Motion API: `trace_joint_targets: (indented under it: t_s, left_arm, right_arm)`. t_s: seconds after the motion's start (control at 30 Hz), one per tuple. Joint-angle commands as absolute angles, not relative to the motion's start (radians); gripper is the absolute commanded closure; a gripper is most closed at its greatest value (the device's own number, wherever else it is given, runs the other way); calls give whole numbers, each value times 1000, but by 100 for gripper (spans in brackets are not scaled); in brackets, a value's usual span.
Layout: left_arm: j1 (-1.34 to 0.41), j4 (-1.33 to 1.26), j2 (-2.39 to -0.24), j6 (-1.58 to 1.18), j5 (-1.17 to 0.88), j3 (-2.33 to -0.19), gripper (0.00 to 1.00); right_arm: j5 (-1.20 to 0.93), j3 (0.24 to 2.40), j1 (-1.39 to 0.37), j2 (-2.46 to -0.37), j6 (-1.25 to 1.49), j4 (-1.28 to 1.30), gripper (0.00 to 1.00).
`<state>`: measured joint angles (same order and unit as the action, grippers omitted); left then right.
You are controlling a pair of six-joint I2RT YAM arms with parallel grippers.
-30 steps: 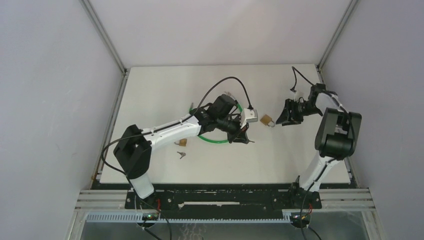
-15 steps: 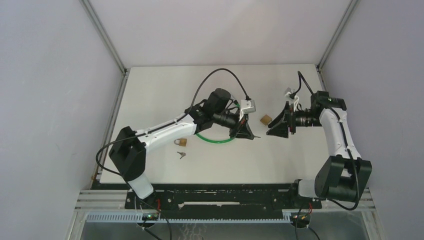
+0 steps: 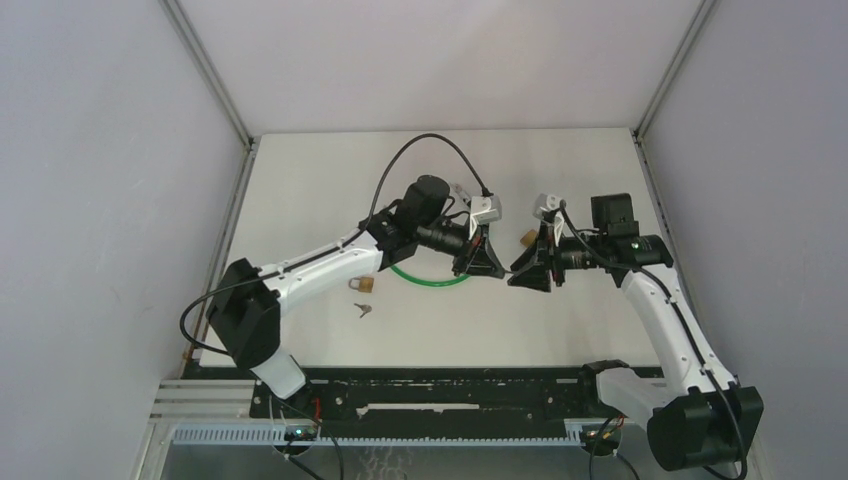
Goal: Lock with the key
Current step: Place the key at the center of the board.
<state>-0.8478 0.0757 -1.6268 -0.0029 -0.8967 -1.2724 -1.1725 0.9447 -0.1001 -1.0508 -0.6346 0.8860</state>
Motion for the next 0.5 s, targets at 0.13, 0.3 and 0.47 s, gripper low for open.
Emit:
trace_joint_targets:
  t_s: [0.13,0.3,0.47]
  left_arm:
    - [-844,40,-1569,-13,-923,-1248,98]
    - [-844,41,-1573,-9,-921,-1245,98]
    - [-840,41,-1570,-5,-907,-1237,89]
  right_arm:
    - [-1100,962,-156,-1045,-523,728,59]
    - [-1099,968,-182,-1039,-537,740,82]
    - [-1068,968,-176,-1016,-583,780,100]
